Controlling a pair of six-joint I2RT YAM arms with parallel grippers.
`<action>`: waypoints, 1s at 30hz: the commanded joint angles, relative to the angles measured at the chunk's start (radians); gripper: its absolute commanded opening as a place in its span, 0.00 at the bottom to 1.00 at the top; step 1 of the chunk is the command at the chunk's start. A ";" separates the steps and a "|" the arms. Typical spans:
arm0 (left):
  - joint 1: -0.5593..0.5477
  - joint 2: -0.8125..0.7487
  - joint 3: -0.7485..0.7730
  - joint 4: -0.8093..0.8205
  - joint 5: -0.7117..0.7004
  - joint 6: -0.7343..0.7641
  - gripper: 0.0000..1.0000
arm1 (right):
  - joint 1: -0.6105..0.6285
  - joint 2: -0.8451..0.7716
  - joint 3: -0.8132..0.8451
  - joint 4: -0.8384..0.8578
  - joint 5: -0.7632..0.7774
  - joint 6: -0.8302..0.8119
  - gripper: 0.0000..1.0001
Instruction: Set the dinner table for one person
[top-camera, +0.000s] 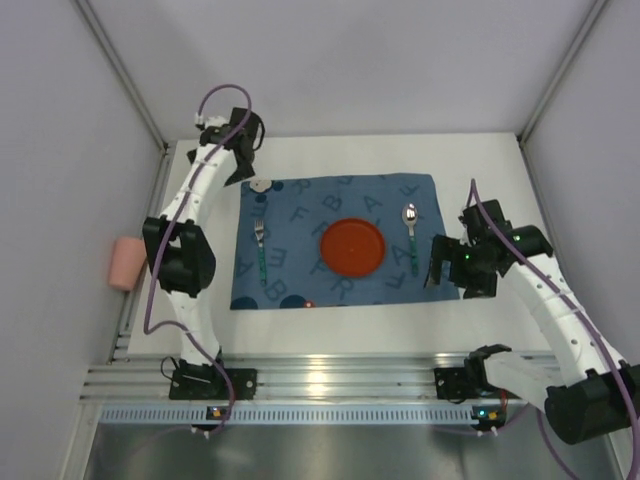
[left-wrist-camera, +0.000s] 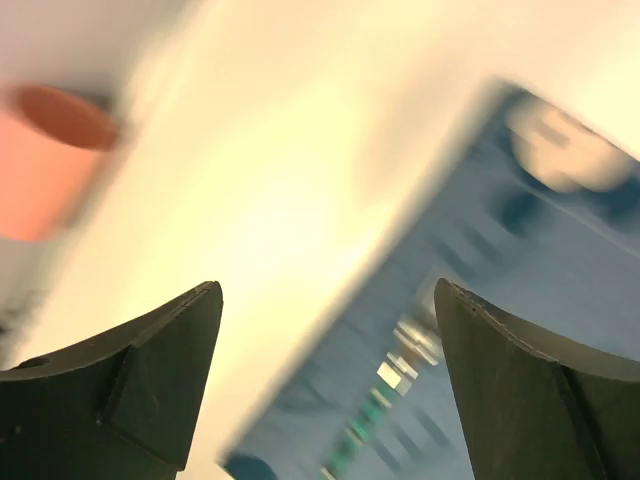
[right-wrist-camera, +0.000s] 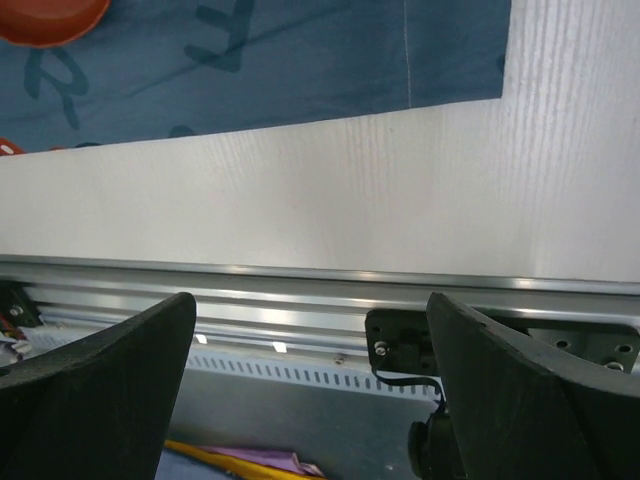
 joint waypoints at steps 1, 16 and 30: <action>0.058 0.167 0.111 -0.206 -0.306 0.074 0.93 | 0.009 0.054 0.067 0.078 -0.065 -0.012 1.00; 0.361 0.387 0.189 -0.304 -0.401 -0.056 0.95 | 0.011 0.155 0.101 0.020 -0.044 -0.075 1.00; 0.474 0.318 0.064 -0.128 -0.400 0.005 0.94 | 0.054 0.252 0.126 0.036 -0.028 -0.093 1.00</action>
